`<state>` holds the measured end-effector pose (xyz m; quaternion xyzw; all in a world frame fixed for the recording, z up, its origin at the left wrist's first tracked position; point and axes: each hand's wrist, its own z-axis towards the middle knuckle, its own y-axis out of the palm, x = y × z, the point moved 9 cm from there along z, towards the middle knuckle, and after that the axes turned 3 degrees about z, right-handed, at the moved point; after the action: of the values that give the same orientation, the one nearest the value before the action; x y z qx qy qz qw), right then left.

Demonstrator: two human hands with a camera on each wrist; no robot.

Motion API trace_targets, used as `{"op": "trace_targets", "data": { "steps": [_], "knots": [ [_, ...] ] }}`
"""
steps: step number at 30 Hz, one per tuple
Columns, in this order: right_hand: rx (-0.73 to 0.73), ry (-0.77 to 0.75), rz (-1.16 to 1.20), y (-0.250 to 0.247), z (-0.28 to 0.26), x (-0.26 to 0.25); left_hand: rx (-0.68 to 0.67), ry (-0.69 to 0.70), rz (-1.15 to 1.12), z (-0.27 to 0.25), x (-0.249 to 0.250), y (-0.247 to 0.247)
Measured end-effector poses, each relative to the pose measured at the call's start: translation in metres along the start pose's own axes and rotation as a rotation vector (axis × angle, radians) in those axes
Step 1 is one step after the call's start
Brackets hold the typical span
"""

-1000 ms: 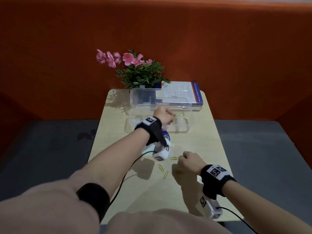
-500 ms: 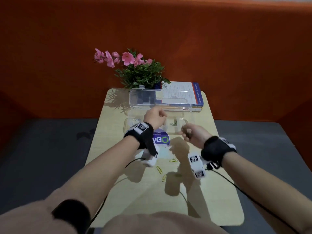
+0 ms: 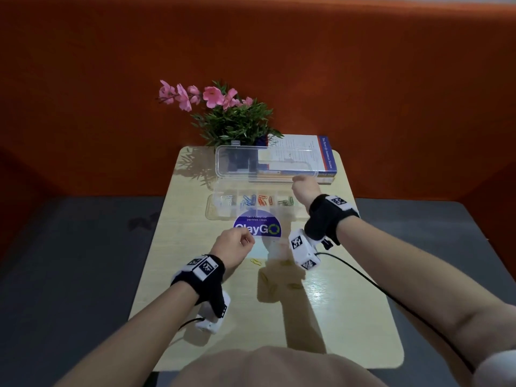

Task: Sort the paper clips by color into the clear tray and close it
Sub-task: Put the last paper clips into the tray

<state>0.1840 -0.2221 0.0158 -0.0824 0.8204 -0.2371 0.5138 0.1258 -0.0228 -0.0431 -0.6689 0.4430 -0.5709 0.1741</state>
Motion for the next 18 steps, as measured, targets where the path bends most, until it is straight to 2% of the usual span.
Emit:
{"op": "trace_targets", "data": {
  "steps": [3,5,9,12,14,18],
  "knots": [
    [0.022,-0.161,-0.013,-0.001,-0.032,0.002,0.0,0.023,0.057,0.001,-0.001,0.004],
    [-0.029,-0.221,-0.1,0.007,-0.052,0.017,-0.031,0.076,0.114,0.0,0.0,0.008],
    [-0.212,-0.245,-0.518,0.038,-0.084,0.076,-0.204,0.252,0.319,-0.013,0.012,0.026],
    [-0.248,-0.373,-0.767,0.053,-0.103,0.101,-0.313,0.334,0.421,-0.024,0.02,0.037],
    [-0.228,-0.409,-0.722,0.051,-0.105,0.101,-0.339,0.362,0.491,-0.027,0.023,0.042],
    [-0.23,-0.353,-0.646,0.045,-0.097,0.106,-0.289,0.398,0.5,-0.025,0.03,0.041]
  ]
}}
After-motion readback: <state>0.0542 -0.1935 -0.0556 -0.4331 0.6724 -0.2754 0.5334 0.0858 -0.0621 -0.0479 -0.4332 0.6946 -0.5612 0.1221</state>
